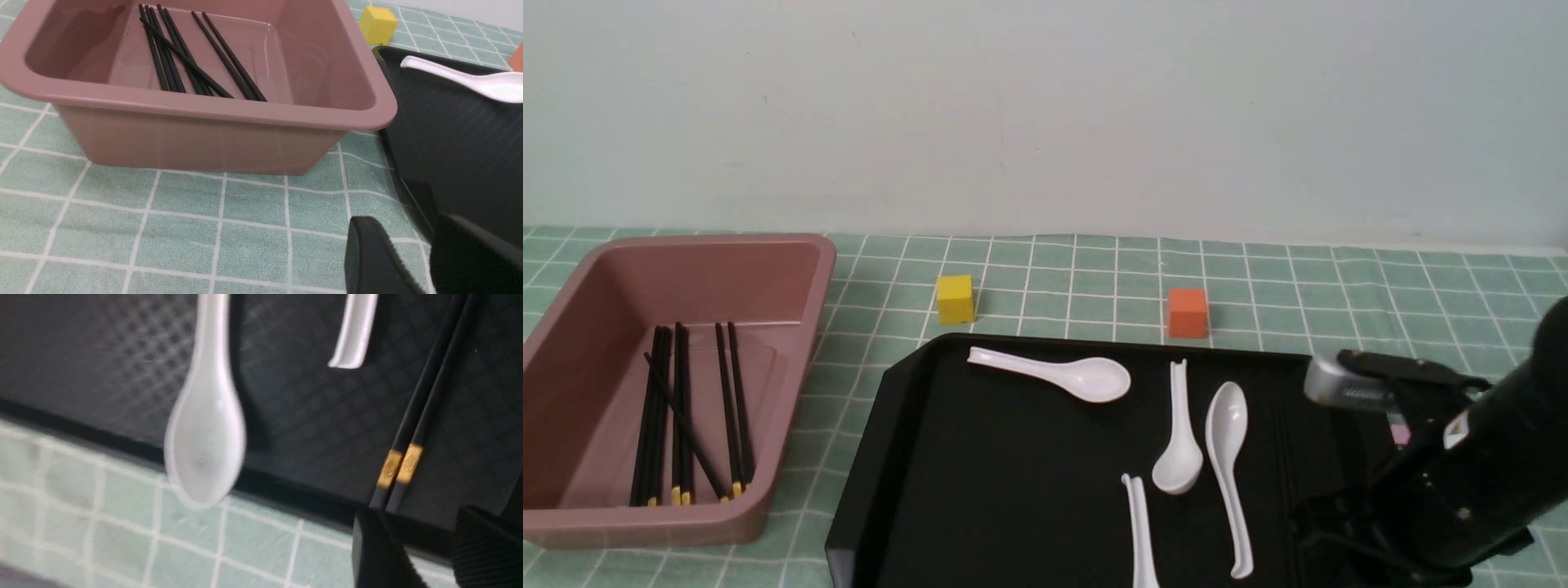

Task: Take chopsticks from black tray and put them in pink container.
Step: 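Move the gripper over the chopsticks on the black tray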

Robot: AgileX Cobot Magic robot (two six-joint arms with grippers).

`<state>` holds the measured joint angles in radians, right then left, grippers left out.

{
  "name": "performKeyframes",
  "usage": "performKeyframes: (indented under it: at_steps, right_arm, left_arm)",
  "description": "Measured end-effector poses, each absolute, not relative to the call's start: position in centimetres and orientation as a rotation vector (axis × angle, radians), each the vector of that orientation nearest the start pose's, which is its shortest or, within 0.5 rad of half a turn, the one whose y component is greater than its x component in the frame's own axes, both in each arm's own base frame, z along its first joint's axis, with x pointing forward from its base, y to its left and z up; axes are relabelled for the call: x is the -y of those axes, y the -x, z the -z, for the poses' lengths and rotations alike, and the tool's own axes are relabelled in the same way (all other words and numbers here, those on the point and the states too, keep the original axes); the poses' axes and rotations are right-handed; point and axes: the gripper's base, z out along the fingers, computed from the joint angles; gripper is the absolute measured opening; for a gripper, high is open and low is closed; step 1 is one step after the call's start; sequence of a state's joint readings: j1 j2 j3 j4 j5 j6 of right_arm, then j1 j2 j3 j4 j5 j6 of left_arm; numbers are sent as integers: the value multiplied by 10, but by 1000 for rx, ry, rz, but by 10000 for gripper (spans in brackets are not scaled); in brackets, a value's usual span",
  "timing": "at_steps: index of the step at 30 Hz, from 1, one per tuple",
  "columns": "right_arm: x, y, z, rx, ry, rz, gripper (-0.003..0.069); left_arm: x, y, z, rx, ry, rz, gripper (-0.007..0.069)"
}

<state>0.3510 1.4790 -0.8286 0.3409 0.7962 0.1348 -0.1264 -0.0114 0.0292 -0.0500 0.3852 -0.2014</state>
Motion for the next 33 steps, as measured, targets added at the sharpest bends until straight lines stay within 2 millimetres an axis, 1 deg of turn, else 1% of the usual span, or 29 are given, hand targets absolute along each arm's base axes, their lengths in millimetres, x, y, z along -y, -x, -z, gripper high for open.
performKeyframes:
  at_steps: [2, 3, 4, 6, 10, 13, 23, 25, 29, 33]
  right_arm:
    - [-113, -241, -193, -2995, -54, -389, 287]
    - [-114, -241, -191, -2997, -38, -375, 287]
    - [-116, -246, -183, -2999, -89, -339, 287]
    - [-119, -249, -175, -3002, -128, -305, 287]
    - [-122, -256, -156, -3010, -185, -259, 287]
    - [-123, -260, -147, -3012, -200, -252, 288]
    - [-125, -264, -141, -3046, -223, -218, 278]
    - [-125, -264, -141, -3047, -215, -211, 257]
    - [-124, -264, -140, -3052, -192, -188, 134]
    - [-123, -264, -146, -3037, -183, -193, 134]
  left_arm:
    - [8, -52, -169, -1893, 102, 273, 238]
    - [8, -52, -169, -1893, 102, 273, 238]
    - [8, -52, -169, -1893, 102, 273, 238]
    - [8, -52, -169, -1893, 102, 273, 238]
    - [8, -52, -169, -1893, 102, 273, 238]
    - [8, -52, -169, -1893, 102, 273, 238]
    - [8, -52, -169, -1893, 102, 273, 238]
    - [8, -52, -169, -1893, 102, 273, 238]
    - [8, -52, -169, -1893, 102, 273, 238]
    - [8, -52, -169, -1893, 102, 273, 238]
